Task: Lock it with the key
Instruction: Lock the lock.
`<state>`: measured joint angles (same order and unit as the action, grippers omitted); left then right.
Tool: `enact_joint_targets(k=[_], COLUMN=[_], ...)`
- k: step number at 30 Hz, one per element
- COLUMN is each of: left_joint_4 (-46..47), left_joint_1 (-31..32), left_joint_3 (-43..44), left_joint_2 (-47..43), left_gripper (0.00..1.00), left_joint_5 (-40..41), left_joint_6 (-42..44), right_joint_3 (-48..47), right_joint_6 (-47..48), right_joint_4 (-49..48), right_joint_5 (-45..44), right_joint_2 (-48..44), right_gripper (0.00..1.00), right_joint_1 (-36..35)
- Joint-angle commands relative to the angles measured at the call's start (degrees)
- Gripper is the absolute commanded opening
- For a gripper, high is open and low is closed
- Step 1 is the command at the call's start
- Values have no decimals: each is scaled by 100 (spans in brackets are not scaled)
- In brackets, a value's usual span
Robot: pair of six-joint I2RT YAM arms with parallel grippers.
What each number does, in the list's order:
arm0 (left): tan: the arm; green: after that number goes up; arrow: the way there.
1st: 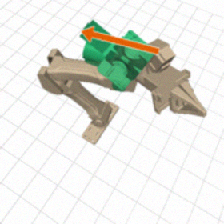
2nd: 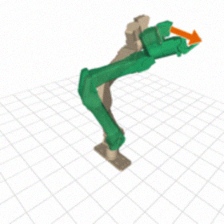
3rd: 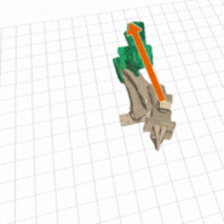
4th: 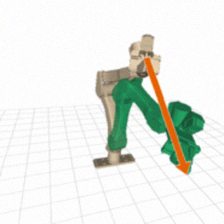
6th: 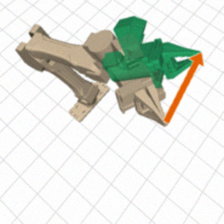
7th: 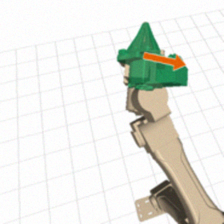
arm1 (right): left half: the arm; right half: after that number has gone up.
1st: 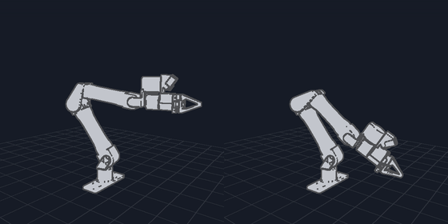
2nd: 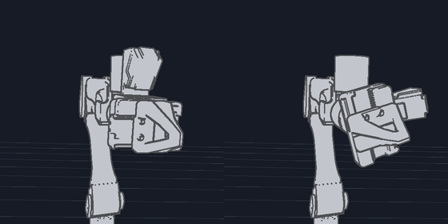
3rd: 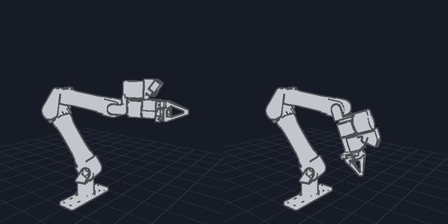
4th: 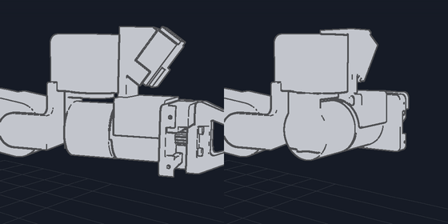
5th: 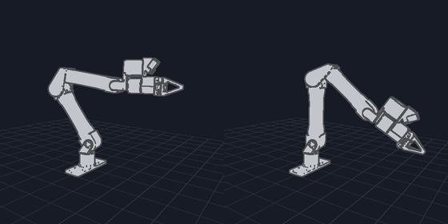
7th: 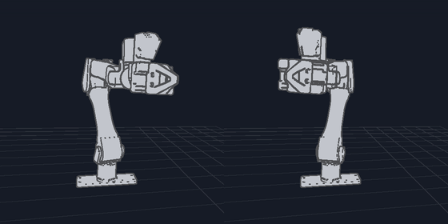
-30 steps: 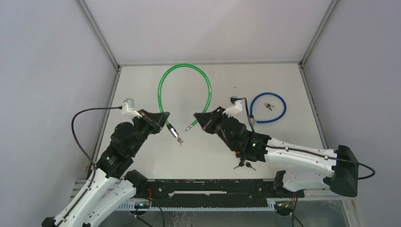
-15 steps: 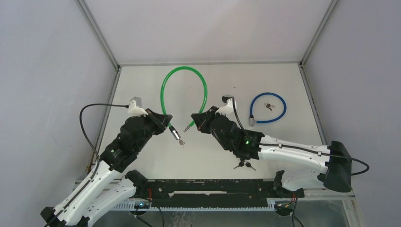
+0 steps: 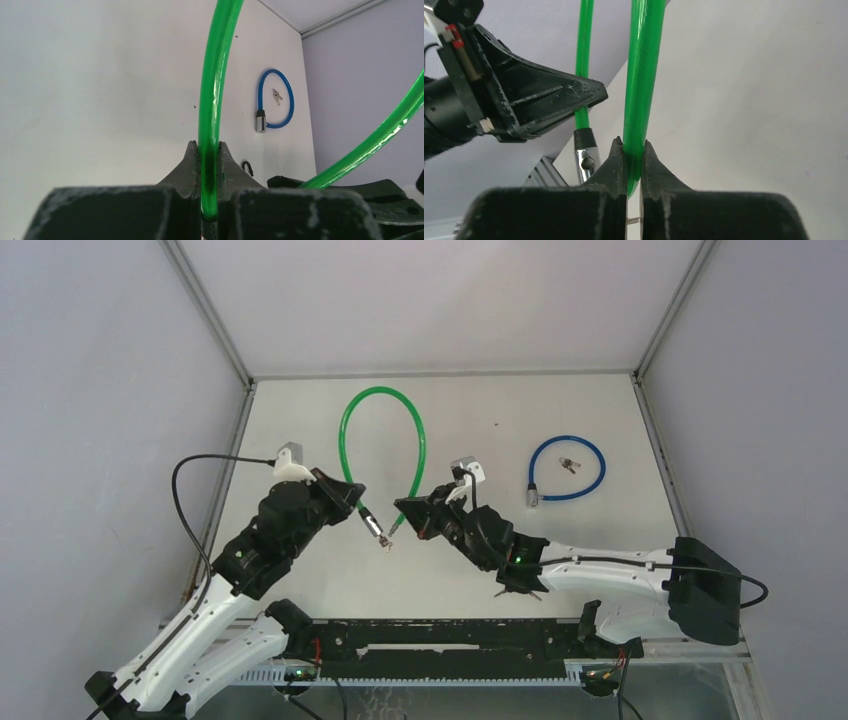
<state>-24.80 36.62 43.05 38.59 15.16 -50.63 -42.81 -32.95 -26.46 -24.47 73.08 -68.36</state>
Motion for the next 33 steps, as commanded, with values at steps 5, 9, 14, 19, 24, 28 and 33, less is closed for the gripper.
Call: enact_joint_targets(k=[5,9,14,19,24,28,33], left_joint_4=[-135,-210,-235,-221,-205,-230,-231], left_joint_1=[101,102,103,101,105,104,107], left_joint_3=[304,308,362,354,433,523,573], left_joint_2=[5,32,77,113,134,114,129], left_gripper=[0,0,0,0,0,0,0], left_joint_5=[-383,-414,-408,-451,-491,-509,-565], left_joint_6=[-166,-158,-109,-142,-184,-208,-244], right_joint_3=[485,567,566,520,491,486,467], right_joint_6=[934,1140,1134,1199,1163,1208,1169], right_joint_4=[-2649,-2911,-3076,-3164,-3188,-3156,-3166], right_joint_5=[483,617,644,660,706,674,633], right_joint_2=[-83,-129,-61,14,120,207,335], right_gripper=[0,0,0,0,0,0,0], right_joint_1=[-210,-225,-233,-255,-263,-273,-275])
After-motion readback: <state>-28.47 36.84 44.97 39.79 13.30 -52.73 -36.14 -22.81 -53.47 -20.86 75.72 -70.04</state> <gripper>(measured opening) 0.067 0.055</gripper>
